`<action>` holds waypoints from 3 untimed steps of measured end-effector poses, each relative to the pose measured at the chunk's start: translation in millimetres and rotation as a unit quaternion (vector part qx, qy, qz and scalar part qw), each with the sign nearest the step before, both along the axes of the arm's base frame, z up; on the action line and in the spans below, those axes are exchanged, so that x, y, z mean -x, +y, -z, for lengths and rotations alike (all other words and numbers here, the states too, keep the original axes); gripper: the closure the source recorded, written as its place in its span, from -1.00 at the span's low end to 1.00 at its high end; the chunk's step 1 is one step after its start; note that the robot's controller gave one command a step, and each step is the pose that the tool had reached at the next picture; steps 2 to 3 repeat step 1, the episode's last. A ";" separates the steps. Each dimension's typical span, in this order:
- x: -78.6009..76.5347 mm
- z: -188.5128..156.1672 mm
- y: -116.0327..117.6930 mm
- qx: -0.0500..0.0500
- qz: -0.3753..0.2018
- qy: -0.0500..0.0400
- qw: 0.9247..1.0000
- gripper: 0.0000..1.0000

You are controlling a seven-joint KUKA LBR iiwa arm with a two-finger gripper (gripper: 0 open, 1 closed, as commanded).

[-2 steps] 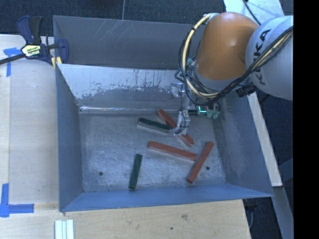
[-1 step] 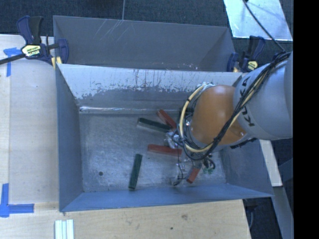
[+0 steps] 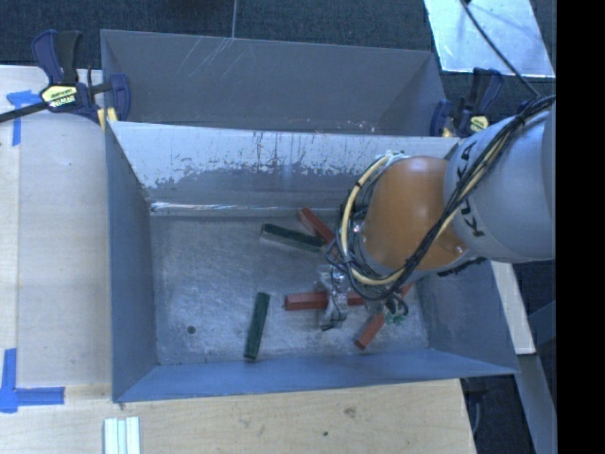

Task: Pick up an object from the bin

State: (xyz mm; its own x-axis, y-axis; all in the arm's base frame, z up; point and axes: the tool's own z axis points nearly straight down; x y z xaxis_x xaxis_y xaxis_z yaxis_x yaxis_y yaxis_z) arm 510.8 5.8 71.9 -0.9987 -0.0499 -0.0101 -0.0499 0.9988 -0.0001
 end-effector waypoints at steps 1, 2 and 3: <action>-7.1 -133.5 4.0 0.000 -0.021 -0.001 1.000 1.00; -7.1 -133.5 4.0 0.000 -0.021 -0.001 1.000 1.00; -7.1 -133.5 4.0 0.000 -0.021 -0.001 1.000 1.00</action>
Offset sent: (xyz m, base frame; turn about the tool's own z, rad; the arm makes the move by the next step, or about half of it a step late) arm 0.0044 0.0041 0.1288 -0.0435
